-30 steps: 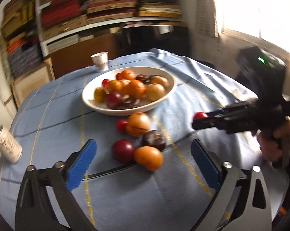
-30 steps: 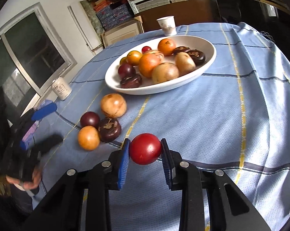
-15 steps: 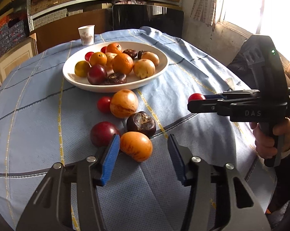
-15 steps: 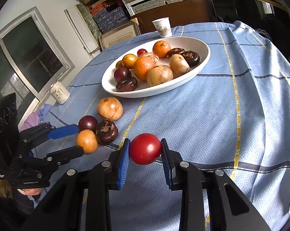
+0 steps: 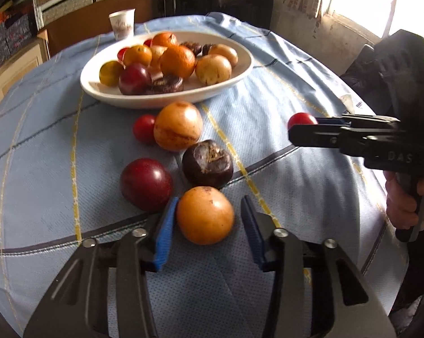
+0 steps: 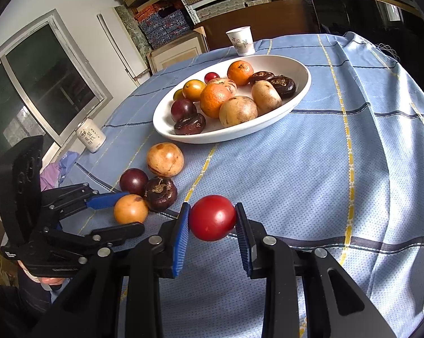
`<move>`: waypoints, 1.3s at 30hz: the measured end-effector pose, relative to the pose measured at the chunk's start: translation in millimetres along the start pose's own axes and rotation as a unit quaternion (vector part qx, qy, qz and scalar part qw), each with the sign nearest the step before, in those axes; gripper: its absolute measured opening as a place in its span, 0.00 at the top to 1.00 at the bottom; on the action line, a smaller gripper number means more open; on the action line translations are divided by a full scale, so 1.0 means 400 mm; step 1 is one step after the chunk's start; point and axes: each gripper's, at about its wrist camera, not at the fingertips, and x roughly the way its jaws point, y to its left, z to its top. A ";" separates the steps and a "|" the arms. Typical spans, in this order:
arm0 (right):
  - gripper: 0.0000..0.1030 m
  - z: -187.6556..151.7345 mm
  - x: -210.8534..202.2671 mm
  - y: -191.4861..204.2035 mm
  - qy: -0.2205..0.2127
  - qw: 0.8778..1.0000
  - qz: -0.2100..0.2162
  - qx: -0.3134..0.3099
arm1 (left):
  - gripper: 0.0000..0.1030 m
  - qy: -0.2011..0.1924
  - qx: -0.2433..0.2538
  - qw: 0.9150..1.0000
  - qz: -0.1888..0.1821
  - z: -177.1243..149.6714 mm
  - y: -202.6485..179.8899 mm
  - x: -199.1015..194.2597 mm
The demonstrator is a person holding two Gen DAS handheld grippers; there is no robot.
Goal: Organize fruits
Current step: 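Grasp the tan-orange fruit with the left tool while the right tool holds the tomato, then carry both fruits over the white plate and open both tools to release them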
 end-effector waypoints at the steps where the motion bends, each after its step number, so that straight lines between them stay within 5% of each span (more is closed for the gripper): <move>1: 0.69 0.000 -0.001 0.000 0.000 1.000 0.000 0.000 | 0.62 0.000 -0.007 1.000 -0.005 -0.001 0.007 0.000; 9: 0.69 0.000 0.001 -0.001 0.001 1.000 -0.001 0.002 | 0.63 -0.008 -0.015 1.000 -0.010 -0.004 0.013 -0.008; 18: 0.69 0.005 -0.004 0.001 -0.015 1.000 0.006 0.001 | 0.63 -0.064 -0.021 0.996 -0.053 0.053 0.049 -0.111; 27: 0.69 0.166 0.001 0.022 -0.106 0.994 -0.012 -0.005 | 0.63 -0.088 -0.048 0.995 -0.004 0.284 0.165 -0.066; 34: 0.69 0.247 0.093 -0.021 -0.108 0.993 -0.036 0.018 | 0.63 -0.087 -0.054 0.994 0.027 0.340 0.191 0.015; 36: 0.68 0.252 0.106 -0.027 -0.109 0.993 -0.035 0.017 | 0.41 -0.094 -0.062 0.993 0.037 0.339 0.192 0.009; 37: 0.68 0.255 0.112 -0.028 -0.112 0.993 -0.035 0.016 | 0.16 -0.101 -0.068 0.991 0.050 0.336 0.195 0.001; 38: 0.66 0.257 0.114 -0.027 -0.113 0.993 -0.037 0.017 | 0.08 -0.120 -0.078 0.987 0.068 0.324 0.196 -0.023; 39: 0.54 0.256 0.112 -0.025 -0.112 0.993 -0.037 0.017 | 0.08 -0.141 -0.083 0.984 0.075 0.307 0.195 -0.053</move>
